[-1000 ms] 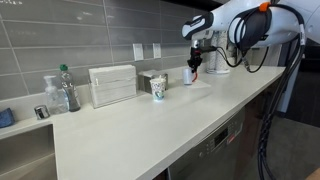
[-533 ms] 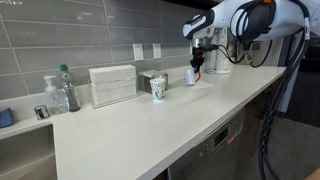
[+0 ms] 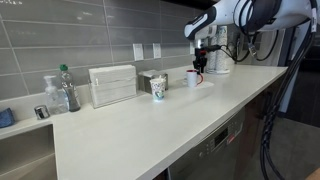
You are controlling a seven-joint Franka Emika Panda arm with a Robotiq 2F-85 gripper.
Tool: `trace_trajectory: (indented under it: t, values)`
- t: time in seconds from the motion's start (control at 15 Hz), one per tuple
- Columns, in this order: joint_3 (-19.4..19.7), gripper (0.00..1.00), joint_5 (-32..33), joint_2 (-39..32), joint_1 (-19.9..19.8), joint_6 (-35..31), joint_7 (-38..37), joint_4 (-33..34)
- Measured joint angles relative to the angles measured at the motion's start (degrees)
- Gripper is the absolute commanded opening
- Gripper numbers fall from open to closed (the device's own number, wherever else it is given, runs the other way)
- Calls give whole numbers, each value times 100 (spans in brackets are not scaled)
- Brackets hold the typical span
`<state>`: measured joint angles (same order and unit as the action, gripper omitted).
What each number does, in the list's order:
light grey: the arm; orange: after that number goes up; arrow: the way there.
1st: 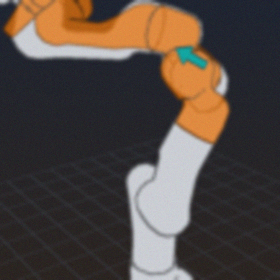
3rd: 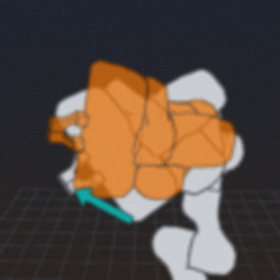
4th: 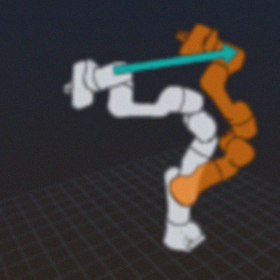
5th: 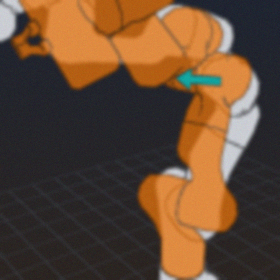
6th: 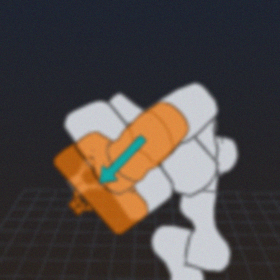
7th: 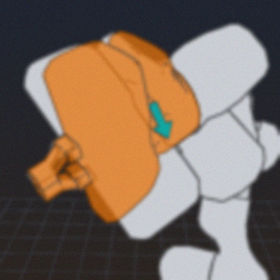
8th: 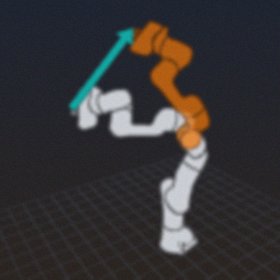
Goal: Remove the coffee cup from the mug and put it on the left side of the counter then move the mug forwards
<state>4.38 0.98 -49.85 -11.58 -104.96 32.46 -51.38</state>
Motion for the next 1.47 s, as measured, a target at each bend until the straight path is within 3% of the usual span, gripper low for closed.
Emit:
trace_trajectory:
  t: [0.2, 0.4, 0.6, 1.07, 1.27, 1.47]
  values:
    - [0, 100, 12, 277, 23, 4, 28, -354]
    - [-8, 100, -26, 681, 63, 489, -185, -686]
    - [-25, 100, -164, 1217, 199, 1095, -990, -997]
    - [-27, 100, 44, 2679, 1020, 504, -3339, -2286]
    - [-46, 100, 493, 3183, 1385, 420, -3803, -2866]
    - [-91, 100, 514, 3226, 1400, 418, -3825, -2922]
